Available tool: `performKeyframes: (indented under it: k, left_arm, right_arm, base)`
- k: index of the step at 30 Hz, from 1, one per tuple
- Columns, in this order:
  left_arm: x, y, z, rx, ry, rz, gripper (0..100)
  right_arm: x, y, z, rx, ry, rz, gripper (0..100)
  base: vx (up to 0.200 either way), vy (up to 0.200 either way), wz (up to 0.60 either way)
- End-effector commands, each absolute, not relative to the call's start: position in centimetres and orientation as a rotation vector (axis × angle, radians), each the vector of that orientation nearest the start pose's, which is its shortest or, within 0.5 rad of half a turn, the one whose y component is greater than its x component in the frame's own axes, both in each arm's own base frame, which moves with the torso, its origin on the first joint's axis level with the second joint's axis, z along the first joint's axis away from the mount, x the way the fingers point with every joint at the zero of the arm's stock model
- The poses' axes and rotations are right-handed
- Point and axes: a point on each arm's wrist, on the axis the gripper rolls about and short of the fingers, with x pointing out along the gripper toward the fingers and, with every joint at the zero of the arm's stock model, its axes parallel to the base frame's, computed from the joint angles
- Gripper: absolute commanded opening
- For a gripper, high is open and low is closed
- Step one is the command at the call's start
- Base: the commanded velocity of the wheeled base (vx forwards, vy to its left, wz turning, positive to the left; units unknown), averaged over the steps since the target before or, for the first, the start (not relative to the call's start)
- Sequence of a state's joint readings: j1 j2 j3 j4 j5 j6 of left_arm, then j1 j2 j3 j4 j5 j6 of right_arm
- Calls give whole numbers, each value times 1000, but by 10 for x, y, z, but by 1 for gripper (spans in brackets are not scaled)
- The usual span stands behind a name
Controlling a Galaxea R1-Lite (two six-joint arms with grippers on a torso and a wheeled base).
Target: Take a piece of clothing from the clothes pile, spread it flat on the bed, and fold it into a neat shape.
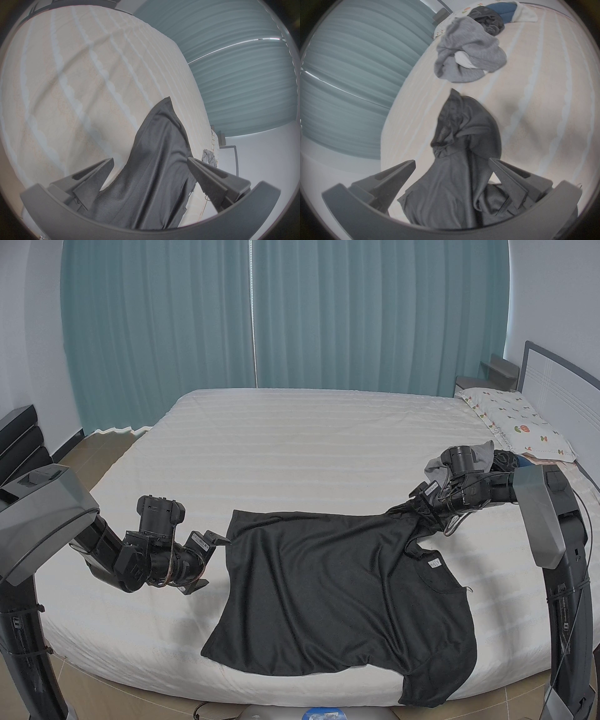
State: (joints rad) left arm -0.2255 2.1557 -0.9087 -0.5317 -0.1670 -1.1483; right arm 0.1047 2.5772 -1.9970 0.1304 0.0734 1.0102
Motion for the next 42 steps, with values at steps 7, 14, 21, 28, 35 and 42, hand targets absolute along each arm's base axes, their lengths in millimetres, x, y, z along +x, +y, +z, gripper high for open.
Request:
performKeyframes:
  k: [7, 14, 21, 28, 35, 42]
  left_arm:
    - [340, -82, 52, -1054, 854, 75, 100]
    - [329, -85, 53, -1043, 875, 75, 100]
    - [310, -85, 55, -1032, 901, 77, 100]
    - [285, -92, 54, -1005, 953, 64, 100]
    - [282, -91, 48, -1025, 908, 28, 100]
    - [286, -93, 46, -1043, 886, 14, 100]
  right_arm:
    - [452, 52, 90, 850, 866, -107, 100]
    - [395, 47, 76, 720, 858, 49, 100]
    - [351, 40, 61, 660, 756, 111, 100]
    - [315, 38, 53, 674, 748, 123, 100]
    - [293, 38, 50, 739, 737, 181, 100]
    - [295, 36, 39, 771, 720, 182, 100]
  base:
    - [0, 0, 0]
    - [0, 0, 0]
    - [-143, 0, 0]
    - [-200, 0, 0]
    - [-86, 0, 0]
    - [0, -57, 0]
